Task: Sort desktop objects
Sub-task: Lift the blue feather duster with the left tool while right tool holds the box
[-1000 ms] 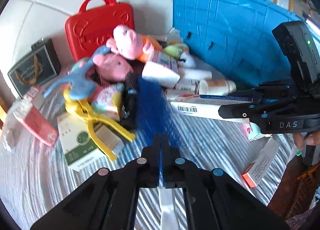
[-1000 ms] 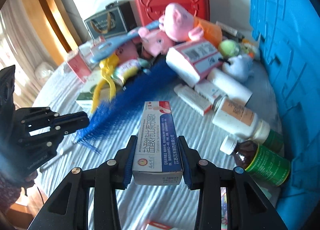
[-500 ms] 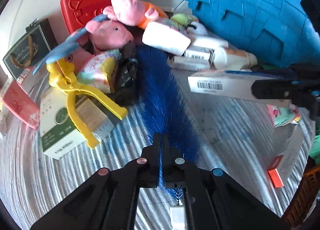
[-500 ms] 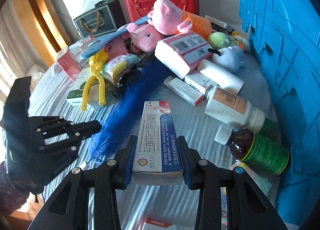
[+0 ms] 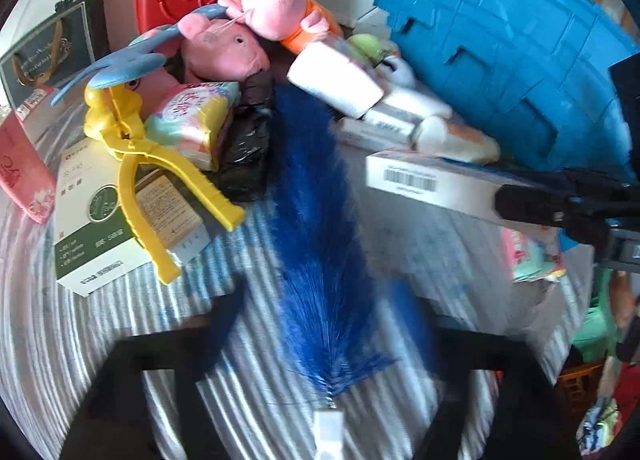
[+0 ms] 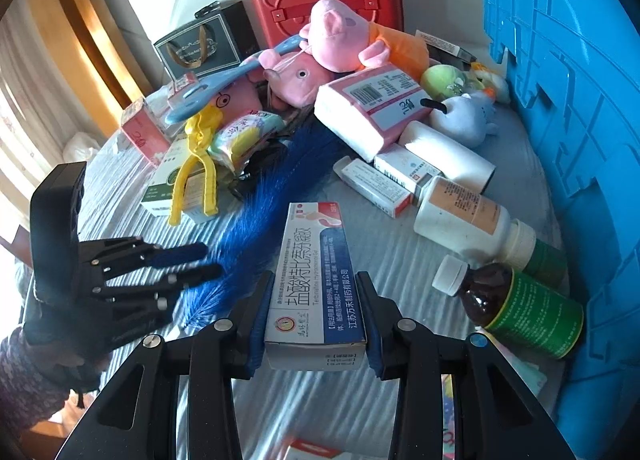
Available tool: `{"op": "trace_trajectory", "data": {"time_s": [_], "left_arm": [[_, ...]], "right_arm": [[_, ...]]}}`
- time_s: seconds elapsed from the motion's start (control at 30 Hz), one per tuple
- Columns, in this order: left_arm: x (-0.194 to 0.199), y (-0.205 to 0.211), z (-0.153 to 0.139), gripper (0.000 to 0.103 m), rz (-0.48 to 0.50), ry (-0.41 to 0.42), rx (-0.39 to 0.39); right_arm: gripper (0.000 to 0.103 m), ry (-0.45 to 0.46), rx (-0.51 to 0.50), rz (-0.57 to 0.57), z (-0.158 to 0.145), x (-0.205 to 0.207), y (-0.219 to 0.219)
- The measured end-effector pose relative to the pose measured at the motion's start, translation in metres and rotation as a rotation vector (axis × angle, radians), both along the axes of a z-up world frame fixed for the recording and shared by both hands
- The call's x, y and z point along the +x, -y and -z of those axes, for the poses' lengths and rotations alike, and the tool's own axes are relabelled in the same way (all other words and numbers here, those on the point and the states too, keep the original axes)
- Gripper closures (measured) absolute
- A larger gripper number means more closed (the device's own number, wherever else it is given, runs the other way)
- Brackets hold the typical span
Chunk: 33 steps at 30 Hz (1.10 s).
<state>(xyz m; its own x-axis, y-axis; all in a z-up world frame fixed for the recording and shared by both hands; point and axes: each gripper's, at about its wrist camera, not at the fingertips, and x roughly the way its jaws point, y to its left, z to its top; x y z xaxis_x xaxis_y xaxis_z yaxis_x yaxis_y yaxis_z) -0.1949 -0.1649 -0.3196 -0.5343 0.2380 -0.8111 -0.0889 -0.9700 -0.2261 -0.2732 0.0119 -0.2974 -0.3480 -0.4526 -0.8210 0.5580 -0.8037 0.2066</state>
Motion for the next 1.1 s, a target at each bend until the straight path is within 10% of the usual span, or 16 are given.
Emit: {"op": "trace_trajectory", "data": {"time_s": [0.37,0.47,0.67,0.73,1.1], "left_arm": [[-0.003,-0.009,0.012,0.002,-0.042,0.002,-0.104],[-0.008,-0.009,0.029,0.032,-0.046,0.039,-0.095],[-0.010,-0.014,0.035,0.056,-0.052,0.009,-0.187],[-0.011,-0.013,0.034,0.089,-0.040,-0.001,-0.164],[0.005,-0.023,-0.019,0.091,0.016,-0.099,-0.212]], "right_arm": [[0.064,-0.019,-0.008,-0.012,-0.014,0.000,0.002],[0.064,-0.012,-0.007,-0.006,-0.012,0.000,0.000],[0.064,0.004,0.001,0.005,-0.007,-0.001,-0.007],[0.064,0.012,-0.011,0.010,-0.007,-0.002,-0.010],[0.064,-0.050,-0.016,0.023,-0.027,0.003,-0.004]]}}
